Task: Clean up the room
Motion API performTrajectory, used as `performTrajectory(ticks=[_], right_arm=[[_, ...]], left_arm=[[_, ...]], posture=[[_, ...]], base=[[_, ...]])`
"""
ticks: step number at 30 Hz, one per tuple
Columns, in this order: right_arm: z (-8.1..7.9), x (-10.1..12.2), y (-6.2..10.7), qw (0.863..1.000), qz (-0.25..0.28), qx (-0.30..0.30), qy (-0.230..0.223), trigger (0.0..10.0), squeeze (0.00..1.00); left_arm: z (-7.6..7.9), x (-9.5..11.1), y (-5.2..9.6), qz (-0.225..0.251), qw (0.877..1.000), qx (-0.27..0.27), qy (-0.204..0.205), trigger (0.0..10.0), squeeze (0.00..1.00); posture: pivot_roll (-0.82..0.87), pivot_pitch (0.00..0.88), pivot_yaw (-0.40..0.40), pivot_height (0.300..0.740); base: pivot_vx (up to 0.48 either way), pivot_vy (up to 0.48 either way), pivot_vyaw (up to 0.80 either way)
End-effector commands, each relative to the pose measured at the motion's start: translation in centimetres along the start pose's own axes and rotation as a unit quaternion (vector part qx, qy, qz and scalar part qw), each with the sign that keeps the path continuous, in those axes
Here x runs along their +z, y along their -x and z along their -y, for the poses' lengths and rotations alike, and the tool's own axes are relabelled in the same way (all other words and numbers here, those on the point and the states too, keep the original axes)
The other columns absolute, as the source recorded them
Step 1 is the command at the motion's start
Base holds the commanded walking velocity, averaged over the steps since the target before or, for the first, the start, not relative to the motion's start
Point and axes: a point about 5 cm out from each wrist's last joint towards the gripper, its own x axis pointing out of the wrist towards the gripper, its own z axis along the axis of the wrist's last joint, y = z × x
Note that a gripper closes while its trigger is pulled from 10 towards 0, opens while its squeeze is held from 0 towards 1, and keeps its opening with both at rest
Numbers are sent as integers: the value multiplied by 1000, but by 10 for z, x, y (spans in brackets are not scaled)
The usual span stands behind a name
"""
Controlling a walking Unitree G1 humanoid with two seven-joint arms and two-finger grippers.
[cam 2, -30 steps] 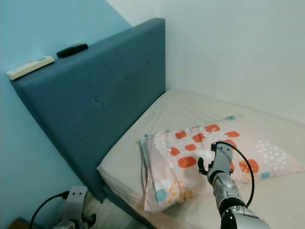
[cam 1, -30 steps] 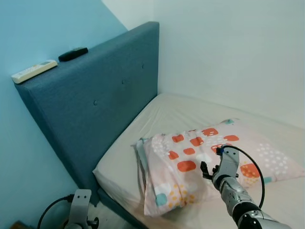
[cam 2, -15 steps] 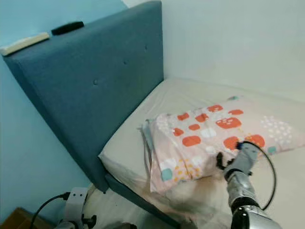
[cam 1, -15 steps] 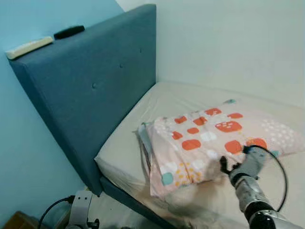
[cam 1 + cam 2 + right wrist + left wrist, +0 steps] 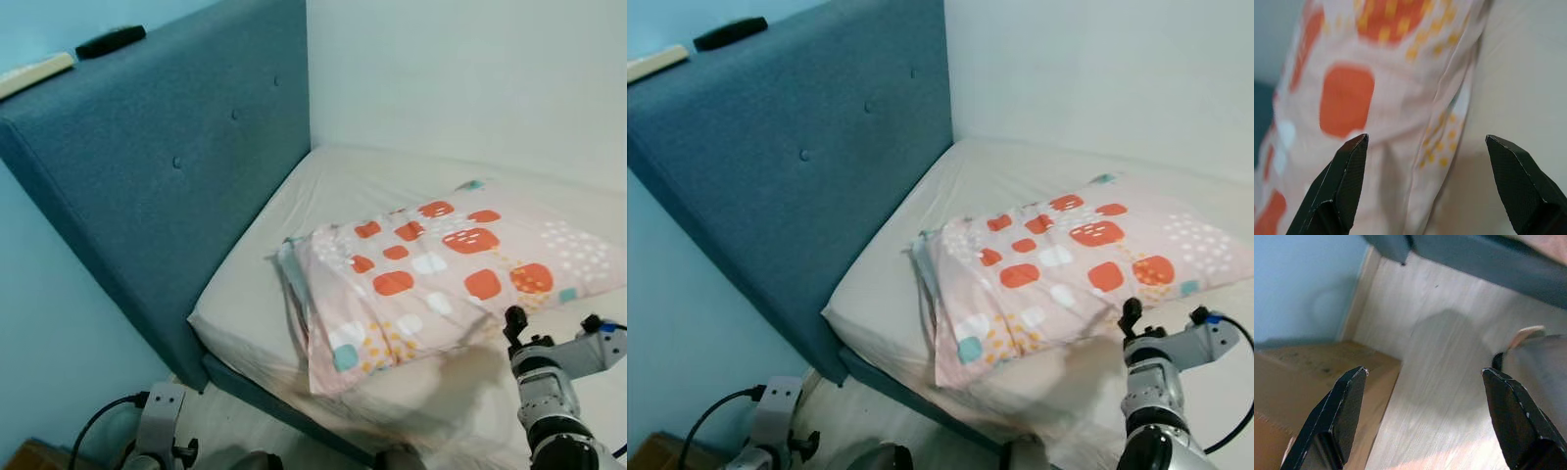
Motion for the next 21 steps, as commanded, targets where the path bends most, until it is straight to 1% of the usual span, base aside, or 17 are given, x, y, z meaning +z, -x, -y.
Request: performTrajectory(ticks=[1, 4, 7, 10, 12, 16, 21], right_arm=[[1, -10, 2, 1000, -26, -3, 6, 10000, 0], [-11, -7, -2, 999, -25, 33, 17, 10000, 0], [-14, -6, -2, 999, -23, 38, 19, 10000, 0], [-31, 2, -7, 997, -8, 74, 30, 10000, 0], [-38, 6, -9, 995, -3, 88, 36, 10000, 0], [-39, 8, -10, 995, -3, 89, 41, 10000, 0], [-35, 11, -9, 996, 5, 87, 34, 10000, 0]], left_arm=[[-5, -13, 4, -18, 1000, 1, -7, 10000, 0], [-9, -18, 7, -20, 1000, 1, -14, 10000, 0], [-10, -19, 7, -21, 1000, 1, -15, 10000, 0], [-13, -18, 8, -15, 1000, 5, -13, 10000, 0], [-15, -15, 7, -8, 1000, 6, -12, 10000, 0], [-15, -12, 6, -1, 1000, 6, -13, 10000, 0], [-16, -9, 6, 6, 1000, 4, -14, 10000, 0]], posture=[[13, 212, 60, 631], [24, 237, 70, 616], [24, 237, 70, 611], [36, 260, 75, 596], [40, 263, 76, 586], [48, 270, 80, 571], [61, 281, 89, 571]], base=[[0, 0, 0], [0, 0, 0], [0, 0, 0], [0, 0, 0], [0, 0, 0], [0, 0, 0], [0, 0, 0]])
